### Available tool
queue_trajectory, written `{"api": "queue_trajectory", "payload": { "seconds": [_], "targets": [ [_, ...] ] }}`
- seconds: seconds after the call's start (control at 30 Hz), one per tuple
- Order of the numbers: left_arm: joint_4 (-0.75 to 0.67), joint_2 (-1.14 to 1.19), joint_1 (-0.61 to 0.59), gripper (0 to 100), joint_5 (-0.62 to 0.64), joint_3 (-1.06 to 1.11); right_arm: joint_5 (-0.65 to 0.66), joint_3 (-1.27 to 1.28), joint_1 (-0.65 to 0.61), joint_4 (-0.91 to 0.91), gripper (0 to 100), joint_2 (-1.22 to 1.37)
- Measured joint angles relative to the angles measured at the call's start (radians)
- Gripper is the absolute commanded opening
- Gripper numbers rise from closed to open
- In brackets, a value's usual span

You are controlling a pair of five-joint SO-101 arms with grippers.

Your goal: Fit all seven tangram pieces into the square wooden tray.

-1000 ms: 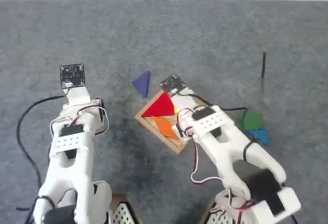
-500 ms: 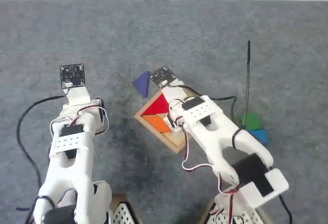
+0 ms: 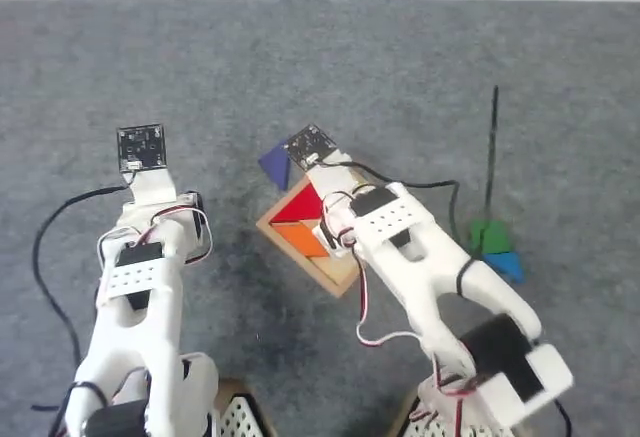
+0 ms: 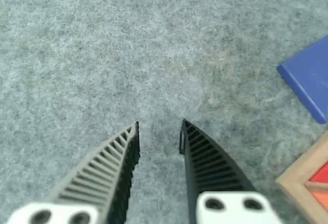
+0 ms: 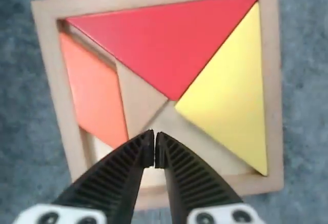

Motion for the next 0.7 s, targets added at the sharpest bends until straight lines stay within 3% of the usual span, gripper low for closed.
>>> {"api": "queue_trajectory", "payload": {
  "seconds": [0.3, 0.7],
  "targets": [
    [0.000, 0.000, 0.000, 12, 0.000, 0.000, 0.000, 0.150, -0.025, 0.002, 3.0, -0.046],
    [0.000, 0.000, 0.000, 12, 0.000, 0.000, 0.003, 0.143, -0.072, -0.061, 3.1, -0.038]
  ]
}}
